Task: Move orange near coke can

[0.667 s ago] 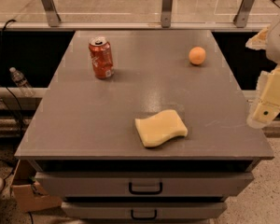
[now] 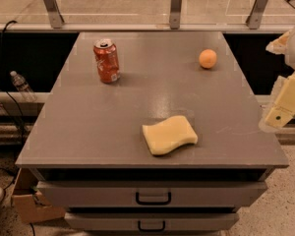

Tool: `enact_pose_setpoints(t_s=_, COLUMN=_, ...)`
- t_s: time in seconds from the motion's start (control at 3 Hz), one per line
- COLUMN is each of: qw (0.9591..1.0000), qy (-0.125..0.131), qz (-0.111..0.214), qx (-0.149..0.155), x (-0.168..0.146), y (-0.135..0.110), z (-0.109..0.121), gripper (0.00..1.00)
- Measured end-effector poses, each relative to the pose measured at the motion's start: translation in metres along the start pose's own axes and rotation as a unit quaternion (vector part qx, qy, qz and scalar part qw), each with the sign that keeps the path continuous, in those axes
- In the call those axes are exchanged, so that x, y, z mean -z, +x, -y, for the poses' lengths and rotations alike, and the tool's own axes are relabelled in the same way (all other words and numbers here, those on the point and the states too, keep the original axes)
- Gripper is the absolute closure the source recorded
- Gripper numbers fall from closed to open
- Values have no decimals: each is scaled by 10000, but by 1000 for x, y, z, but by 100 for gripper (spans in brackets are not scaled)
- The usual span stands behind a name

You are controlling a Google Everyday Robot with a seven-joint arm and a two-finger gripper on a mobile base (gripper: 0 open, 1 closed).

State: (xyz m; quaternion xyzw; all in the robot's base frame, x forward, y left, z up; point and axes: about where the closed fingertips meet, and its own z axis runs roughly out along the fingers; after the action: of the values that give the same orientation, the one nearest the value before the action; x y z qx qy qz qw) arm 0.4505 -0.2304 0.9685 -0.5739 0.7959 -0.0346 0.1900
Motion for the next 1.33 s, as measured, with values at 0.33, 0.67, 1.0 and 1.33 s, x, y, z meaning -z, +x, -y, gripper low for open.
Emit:
enact_pose_setpoints(t_s=0.33, qw=9955, qy=374, qz=491, qx=-724, x=-24, y=37, z=40, gripper=0)
enact_pose_setpoints(t_s=0.67, qw=9762, qy=863, qz=1279, qx=-1527, x=-62, y=60, z=107, gripper=0)
enact_pose_setpoints(t_s=1.0, qw=9762, qy=862, qz=1279, qx=-1527, x=-62, y=60, z=107, gripper=0)
enact_pose_setpoints(t_s=1.33, qw=9730, qy=934, qz=1308, qx=-1658, x=-65, y=58, z=116, gripper=0)
